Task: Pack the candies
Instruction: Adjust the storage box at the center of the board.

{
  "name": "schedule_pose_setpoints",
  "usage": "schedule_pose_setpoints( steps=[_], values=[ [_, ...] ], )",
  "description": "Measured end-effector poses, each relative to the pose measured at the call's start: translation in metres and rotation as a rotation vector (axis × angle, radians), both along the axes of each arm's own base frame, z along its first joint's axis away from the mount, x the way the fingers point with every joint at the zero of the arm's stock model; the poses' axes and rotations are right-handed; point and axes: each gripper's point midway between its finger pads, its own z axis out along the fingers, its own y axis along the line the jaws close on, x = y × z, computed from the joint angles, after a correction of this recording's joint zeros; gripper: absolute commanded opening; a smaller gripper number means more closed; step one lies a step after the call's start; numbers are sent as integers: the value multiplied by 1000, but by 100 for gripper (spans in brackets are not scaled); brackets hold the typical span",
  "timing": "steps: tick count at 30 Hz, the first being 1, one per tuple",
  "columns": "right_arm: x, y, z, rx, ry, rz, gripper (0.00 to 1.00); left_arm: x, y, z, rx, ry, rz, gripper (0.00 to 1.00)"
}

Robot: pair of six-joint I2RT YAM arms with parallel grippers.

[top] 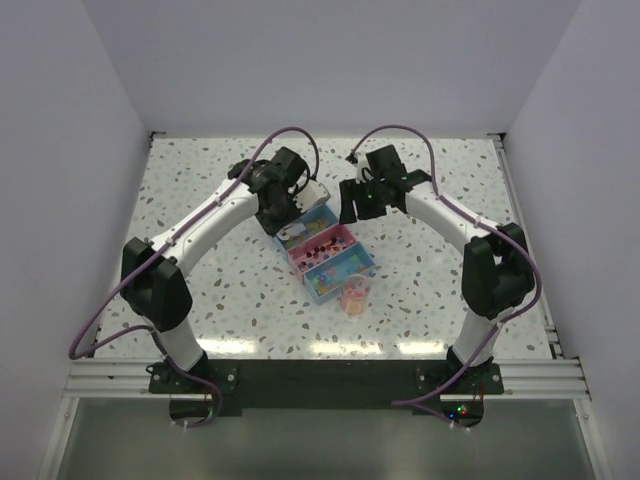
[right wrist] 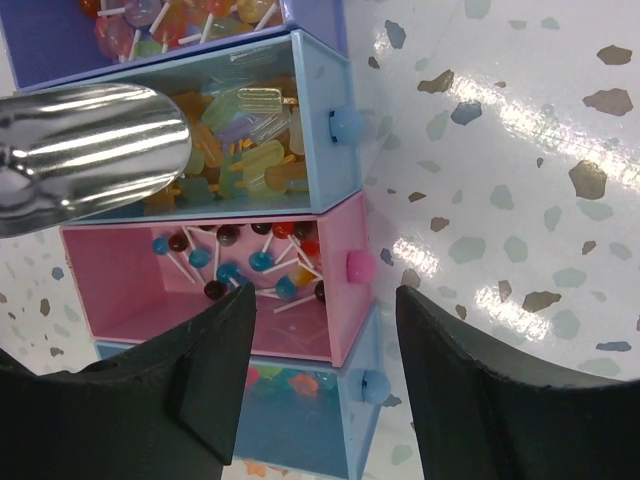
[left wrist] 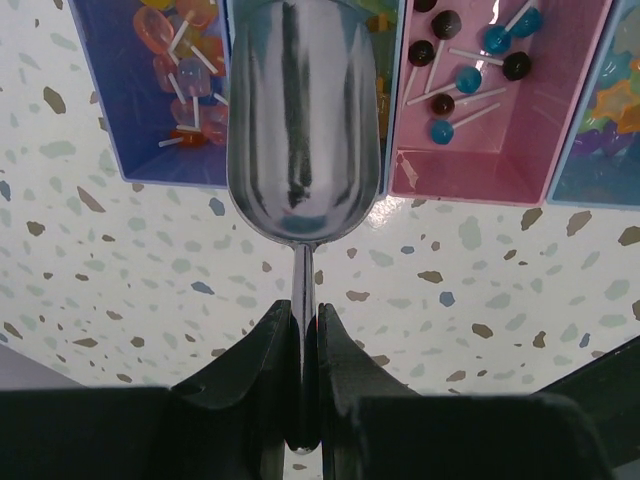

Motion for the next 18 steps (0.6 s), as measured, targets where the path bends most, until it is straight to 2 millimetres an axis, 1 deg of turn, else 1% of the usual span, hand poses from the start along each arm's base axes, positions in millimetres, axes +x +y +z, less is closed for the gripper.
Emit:
schedule_pose_setpoints(
  steps=[4,7,14,17,18],
  values=[
    [1,4,-4,-9,1,14,57,6,-1,-2,9,-1,29,0],
    [3,6,-9,-17,6,20,56,6,-1,-4,16,5,35,0],
    [-4,13,-25,-38,35,50,50,5,1,-4,23,6,36,0],
    [-9,17,-29,-46,39,69,42,5,1,-4,25,7,37,0],
    [-10,18,-32,-51,41,75,36,5,1,-4,25,7,37,0]
  ],
)
